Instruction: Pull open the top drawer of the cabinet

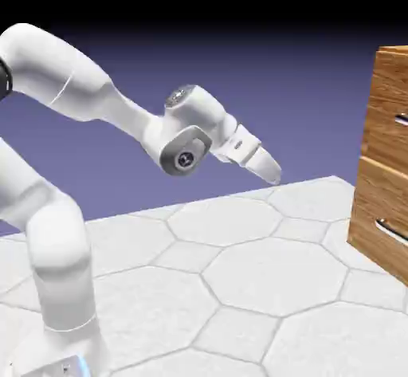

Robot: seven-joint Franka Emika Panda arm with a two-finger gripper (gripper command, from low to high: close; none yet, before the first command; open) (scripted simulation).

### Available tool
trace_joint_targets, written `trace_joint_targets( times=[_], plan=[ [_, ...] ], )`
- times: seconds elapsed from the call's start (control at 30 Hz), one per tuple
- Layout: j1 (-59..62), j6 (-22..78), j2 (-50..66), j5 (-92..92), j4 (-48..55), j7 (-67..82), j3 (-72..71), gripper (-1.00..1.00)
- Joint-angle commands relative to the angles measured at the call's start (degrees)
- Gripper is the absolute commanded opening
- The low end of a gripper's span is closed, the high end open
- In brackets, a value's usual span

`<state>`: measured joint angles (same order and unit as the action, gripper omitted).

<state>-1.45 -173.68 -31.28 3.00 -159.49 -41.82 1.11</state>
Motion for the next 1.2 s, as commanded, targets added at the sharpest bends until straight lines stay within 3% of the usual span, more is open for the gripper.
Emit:
trace_joint_targets(
  times=[0.0,1.17],
  plan=[
    [-0.63,0.27,1.15,2.50,1.25,0.53,0.92,0.00],
    [-22.81,9.70,41.19,89.71,44.99,18.98,33.07,0.00]
  ],
)
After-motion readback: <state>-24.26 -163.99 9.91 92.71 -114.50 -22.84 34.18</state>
